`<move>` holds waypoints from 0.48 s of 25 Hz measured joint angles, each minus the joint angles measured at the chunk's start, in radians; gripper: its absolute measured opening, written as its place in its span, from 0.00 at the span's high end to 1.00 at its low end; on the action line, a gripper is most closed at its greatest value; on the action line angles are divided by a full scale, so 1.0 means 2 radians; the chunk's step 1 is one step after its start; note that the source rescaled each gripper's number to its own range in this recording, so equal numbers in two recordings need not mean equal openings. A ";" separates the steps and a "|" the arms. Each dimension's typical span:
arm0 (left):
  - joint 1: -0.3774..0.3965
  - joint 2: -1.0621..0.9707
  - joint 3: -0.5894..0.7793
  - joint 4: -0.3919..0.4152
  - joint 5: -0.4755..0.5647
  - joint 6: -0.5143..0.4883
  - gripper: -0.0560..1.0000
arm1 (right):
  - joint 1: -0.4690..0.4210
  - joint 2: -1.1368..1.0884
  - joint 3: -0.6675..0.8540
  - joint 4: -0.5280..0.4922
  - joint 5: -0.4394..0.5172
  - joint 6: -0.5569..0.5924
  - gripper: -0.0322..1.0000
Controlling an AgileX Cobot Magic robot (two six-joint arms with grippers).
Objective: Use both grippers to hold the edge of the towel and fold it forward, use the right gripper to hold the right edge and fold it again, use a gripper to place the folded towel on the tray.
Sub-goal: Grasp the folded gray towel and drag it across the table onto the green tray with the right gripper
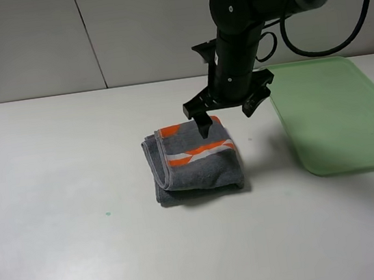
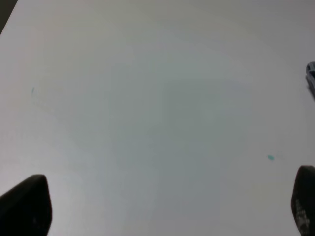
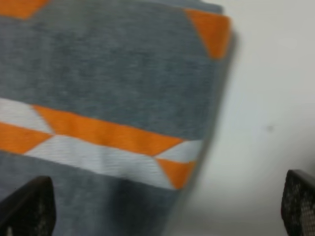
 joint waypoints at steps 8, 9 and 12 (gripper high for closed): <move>0.000 0.000 0.000 0.000 0.000 0.000 0.02 | -0.009 0.036 0.001 0.003 -0.020 -0.012 0.00; 0.000 0.000 0.000 0.000 0.000 0.000 0.02 | -0.009 0.040 0.001 0.004 -0.024 -0.012 0.00; 0.000 0.000 0.000 0.000 0.000 0.000 0.02 | -0.010 0.055 0.001 0.004 -0.026 -0.016 0.00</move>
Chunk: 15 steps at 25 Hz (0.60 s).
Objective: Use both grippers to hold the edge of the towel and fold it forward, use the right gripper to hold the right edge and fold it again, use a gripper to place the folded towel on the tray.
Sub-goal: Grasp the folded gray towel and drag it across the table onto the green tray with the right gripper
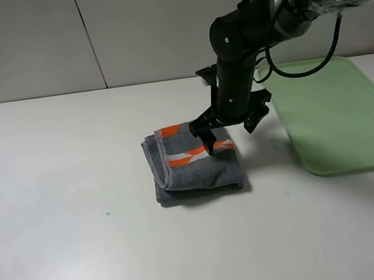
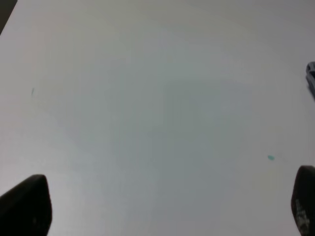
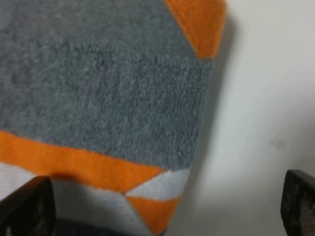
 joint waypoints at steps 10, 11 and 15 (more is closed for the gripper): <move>0.000 0.000 0.000 0.000 0.000 0.000 0.02 | -0.003 0.027 0.002 0.018 -0.028 -0.001 0.00; 0.000 0.000 0.000 0.000 0.000 0.000 0.02 | -0.003 0.029 0.002 0.020 -0.030 -0.002 0.00; 0.000 0.000 0.000 0.000 0.000 0.000 0.02 | -0.003 0.031 0.002 0.026 -0.033 -0.002 0.00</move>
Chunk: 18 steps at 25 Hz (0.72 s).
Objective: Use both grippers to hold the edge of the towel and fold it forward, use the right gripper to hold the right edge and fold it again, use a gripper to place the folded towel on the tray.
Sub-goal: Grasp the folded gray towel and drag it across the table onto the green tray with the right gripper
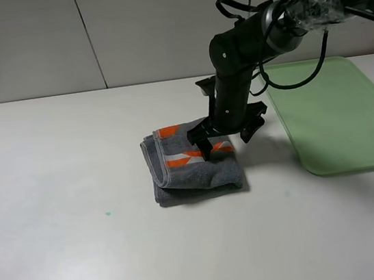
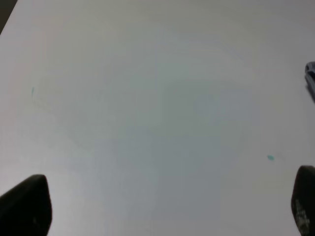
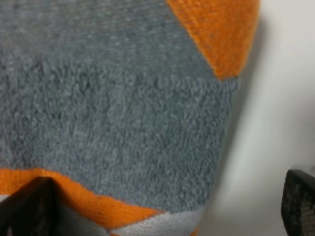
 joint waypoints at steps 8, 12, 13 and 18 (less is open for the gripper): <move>0.000 0.000 0.000 0.000 0.000 0.000 0.02 | 0.000 0.002 0.000 0.011 -0.004 -0.001 0.18; 0.000 0.000 0.000 0.000 0.000 0.000 0.02 | 0.000 0.002 -0.001 0.021 -0.007 -0.001 0.53; 0.000 0.000 0.000 0.000 0.000 0.000 0.02 | 0.000 0.002 -0.002 0.021 -0.007 -0.001 0.62; 0.000 0.000 0.000 0.000 0.000 0.000 0.02 | 0.000 0.001 -0.002 0.018 -0.007 -0.001 0.89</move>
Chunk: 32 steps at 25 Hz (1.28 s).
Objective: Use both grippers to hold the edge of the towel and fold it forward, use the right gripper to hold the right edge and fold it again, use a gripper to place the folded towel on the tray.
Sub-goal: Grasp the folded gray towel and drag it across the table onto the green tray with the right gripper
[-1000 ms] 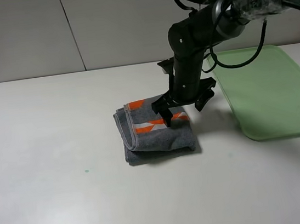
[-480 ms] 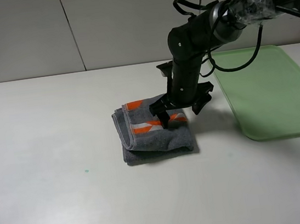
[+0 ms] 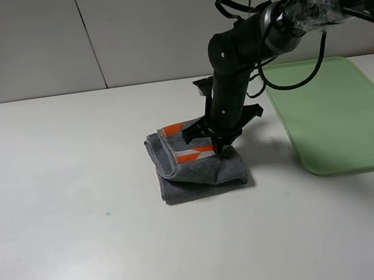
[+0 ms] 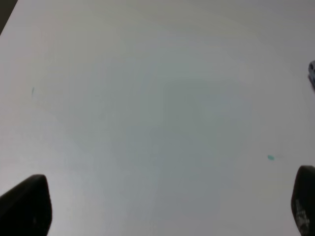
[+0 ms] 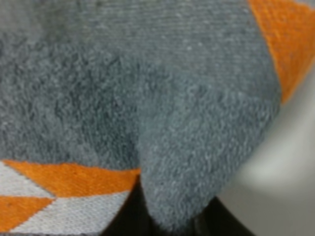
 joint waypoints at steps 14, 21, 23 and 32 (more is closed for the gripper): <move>0.000 0.000 0.000 0.000 0.000 0.000 0.02 | 0.000 -0.030 0.000 -0.025 0.006 0.000 0.89; 0.000 0.000 0.000 0.000 0.000 0.000 0.02 | -0.019 -0.046 0.000 -0.041 0.026 -0.001 0.89; 0.000 0.000 0.000 0.000 0.000 0.000 0.02 | -0.032 -0.049 0.000 -0.043 0.033 -0.004 0.89; 0.000 0.000 0.000 0.000 0.000 0.000 0.02 | -0.104 -0.057 0.000 -0.045 0.047 -0.036 0.89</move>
